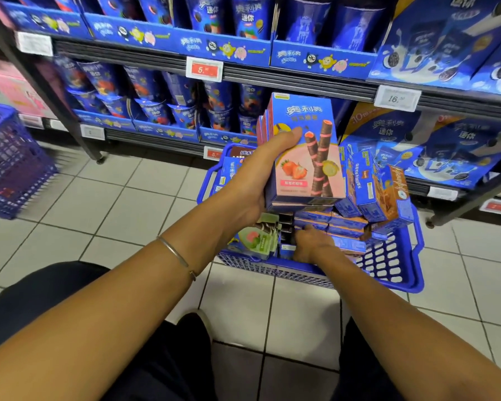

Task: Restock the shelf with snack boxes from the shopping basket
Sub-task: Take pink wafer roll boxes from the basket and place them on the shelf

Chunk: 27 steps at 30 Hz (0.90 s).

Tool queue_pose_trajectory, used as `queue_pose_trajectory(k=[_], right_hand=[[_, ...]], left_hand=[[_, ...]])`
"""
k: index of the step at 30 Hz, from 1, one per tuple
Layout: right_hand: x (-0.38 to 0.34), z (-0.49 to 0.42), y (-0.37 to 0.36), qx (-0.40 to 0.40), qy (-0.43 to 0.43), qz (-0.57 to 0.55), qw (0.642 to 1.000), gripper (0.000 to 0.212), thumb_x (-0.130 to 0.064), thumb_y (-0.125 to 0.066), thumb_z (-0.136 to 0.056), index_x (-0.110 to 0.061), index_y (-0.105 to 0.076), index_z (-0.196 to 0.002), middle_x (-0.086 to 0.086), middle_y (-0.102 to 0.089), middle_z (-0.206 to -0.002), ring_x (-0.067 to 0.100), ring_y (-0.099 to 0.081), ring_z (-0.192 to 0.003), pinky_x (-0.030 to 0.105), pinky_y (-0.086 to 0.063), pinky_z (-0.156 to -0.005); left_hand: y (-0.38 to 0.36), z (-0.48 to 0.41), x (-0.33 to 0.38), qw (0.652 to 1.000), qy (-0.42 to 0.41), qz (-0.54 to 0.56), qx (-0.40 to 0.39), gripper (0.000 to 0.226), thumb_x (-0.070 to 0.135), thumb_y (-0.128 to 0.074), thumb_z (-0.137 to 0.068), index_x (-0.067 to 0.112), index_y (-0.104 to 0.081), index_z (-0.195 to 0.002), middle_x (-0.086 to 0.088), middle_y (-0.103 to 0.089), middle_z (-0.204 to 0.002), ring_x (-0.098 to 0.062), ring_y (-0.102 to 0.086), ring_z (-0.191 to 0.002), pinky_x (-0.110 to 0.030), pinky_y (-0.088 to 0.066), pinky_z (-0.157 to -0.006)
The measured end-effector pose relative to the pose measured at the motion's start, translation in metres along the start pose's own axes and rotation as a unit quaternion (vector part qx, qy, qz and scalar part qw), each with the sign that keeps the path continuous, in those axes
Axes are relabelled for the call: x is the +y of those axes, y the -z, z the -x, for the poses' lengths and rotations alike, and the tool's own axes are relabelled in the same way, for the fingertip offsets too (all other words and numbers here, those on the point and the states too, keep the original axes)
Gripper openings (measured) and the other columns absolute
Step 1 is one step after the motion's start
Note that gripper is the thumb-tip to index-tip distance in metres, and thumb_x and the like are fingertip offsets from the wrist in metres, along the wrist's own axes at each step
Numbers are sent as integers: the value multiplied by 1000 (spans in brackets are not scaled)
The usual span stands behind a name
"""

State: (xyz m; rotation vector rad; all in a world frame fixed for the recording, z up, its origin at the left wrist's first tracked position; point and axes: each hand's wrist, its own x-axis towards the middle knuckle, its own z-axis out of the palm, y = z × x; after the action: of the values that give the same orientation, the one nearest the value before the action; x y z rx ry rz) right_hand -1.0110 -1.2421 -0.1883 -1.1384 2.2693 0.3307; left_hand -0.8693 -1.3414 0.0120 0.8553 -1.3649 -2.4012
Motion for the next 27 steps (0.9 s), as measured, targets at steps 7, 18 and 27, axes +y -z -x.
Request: queue_pose_trajectory(k=[7, 18, 27], right_hand=[[31, 25, 6, 83, 7, -133, 988, 41, -37, -74, -89, -23, -68, -126, 15, -53, -125, 36, -50, -124, 42, -49, -97], [61, 124, 57, 235, 40, -683, 690, 28, -36, -59, -101, -13, -66, -86, 1, -76, -87, 15, -74, -83, 27, -59, -64], [72, 154, 120, 279, -39, -812, 512, 36, -53, -65, -92, -20, -70, -80, -2, -77, -79, 14, -73, -63, 42, -61, -63]], left_hand=[[2, -3, 2, 1000, -7, 3, -2, 22, 42, -65, -101, 23, -76, -99, -4, -82, -99, -24, -80, -85, -40, -67, -76], [2, -6, -3, 998, -17, -60, 13, 33, 52, -64, -99, 26, -78, -114, -16, -77, -123, -38, -74, -114, -53, -61, -98], [4, -7, -3, 997, -39, -59, 38, 37, 56, -63, -98, 27, -77, -118, -7, -81, -113, -29, -79, -103, -48, -64, -93]])
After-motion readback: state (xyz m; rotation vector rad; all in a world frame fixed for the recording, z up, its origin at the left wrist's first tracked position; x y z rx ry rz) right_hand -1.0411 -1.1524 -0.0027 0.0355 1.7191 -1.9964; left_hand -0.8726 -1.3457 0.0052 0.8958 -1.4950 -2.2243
